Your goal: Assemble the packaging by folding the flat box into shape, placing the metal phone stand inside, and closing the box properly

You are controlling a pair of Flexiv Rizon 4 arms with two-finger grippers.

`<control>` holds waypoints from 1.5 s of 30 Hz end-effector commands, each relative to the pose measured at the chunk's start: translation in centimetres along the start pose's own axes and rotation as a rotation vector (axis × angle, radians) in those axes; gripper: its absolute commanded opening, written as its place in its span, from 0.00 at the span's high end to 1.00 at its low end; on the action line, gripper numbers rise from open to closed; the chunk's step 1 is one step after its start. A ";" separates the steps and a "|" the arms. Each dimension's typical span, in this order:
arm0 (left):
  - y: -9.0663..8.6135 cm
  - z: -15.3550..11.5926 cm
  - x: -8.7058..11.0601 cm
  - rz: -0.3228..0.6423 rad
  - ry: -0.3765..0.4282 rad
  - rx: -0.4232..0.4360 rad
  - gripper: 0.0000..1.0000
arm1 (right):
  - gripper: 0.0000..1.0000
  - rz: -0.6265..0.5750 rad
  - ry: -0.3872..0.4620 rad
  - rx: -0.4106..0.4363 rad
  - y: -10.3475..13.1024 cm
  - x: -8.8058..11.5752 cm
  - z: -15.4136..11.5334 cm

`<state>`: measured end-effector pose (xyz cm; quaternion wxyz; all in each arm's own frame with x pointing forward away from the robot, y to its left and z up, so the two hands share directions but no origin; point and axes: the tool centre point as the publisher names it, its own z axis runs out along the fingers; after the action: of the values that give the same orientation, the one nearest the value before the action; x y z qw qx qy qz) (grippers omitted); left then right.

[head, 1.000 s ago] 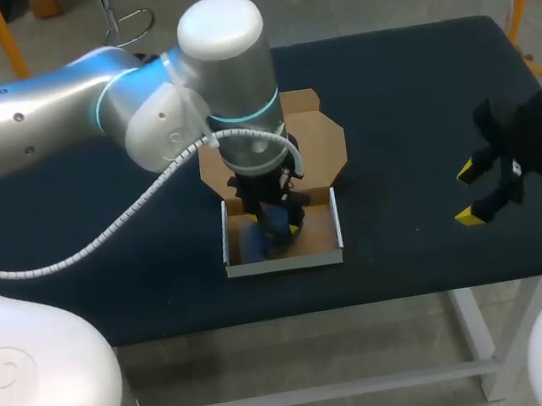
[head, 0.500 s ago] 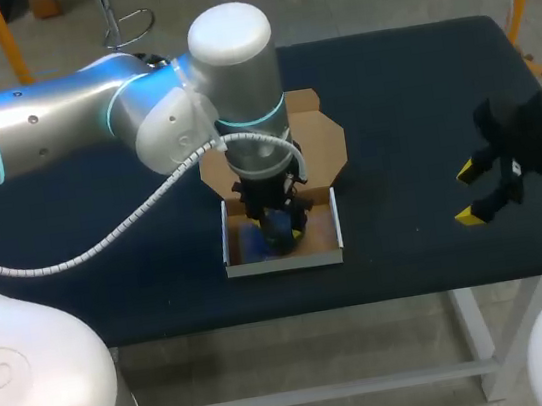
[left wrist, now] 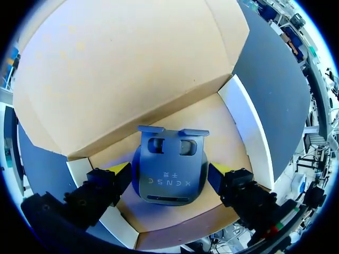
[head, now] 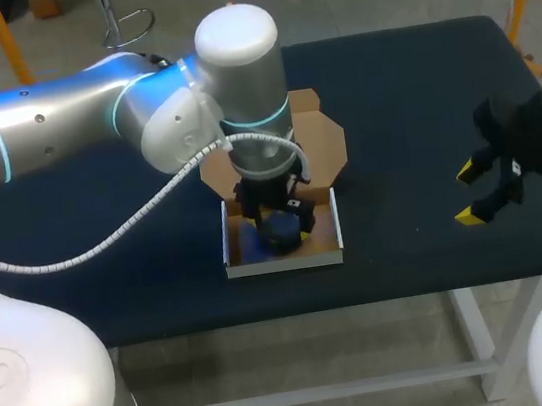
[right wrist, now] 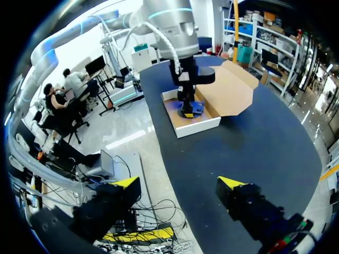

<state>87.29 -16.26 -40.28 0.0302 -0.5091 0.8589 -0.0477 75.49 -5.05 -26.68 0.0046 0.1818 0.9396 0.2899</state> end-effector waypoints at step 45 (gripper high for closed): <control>0.1 -4.8 0.0 -0.470 0.001 -0.035 0.00 | 0.00 -0.002 0.001 -0.004 -0.1 0.1 -0.1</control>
<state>86.69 -15.88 -35.58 0.0067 -0.6954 0.7175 -0.0410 75.51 -5.03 -26.72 0.0046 0.1817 0.9397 0.2898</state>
